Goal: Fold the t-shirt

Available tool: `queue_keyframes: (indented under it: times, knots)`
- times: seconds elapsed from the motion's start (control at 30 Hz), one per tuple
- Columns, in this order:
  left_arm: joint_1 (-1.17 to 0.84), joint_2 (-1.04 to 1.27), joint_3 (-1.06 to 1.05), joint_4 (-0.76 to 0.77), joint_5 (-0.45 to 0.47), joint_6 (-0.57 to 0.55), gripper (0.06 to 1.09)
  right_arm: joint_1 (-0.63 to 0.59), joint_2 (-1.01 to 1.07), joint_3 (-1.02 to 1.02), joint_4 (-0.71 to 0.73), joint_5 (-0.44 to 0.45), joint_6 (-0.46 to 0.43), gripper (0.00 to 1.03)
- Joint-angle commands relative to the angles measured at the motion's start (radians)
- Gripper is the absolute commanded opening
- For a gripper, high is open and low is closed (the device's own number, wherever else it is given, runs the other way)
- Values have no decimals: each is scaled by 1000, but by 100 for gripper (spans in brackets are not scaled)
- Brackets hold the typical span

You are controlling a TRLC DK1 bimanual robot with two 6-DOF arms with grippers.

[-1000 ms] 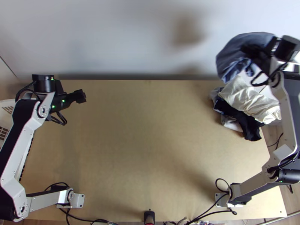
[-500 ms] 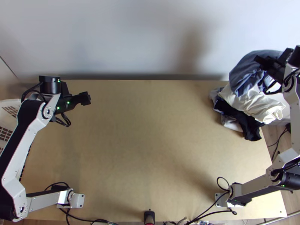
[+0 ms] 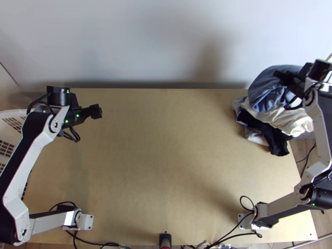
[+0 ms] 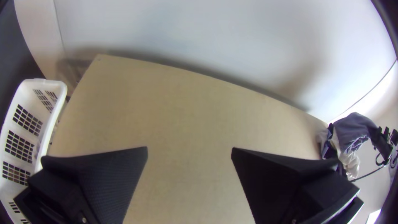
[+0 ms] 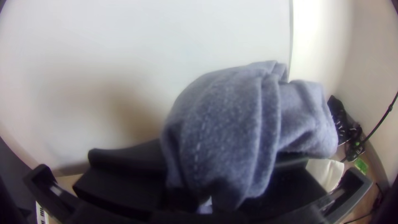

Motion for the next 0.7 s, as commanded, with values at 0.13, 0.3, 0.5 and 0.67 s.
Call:
queue_keyframes:
  times: [0.13,0.3,0.5,0.67]
  knots:
    - [0,-10,-22,7,1,0,104,-35,33,-181,246,3,-141,3]
    - [6,-14,-33,7,1,5,104,-104,-15,-201,328,1,-192,3]
    - [-14,-2,-43,38,1,-4,104,-153,-87,-195,314,-17,-282,3]
    - [-46,9,-43,61,1,-21,104,-158,-177,-279,306,-17,-423,3]
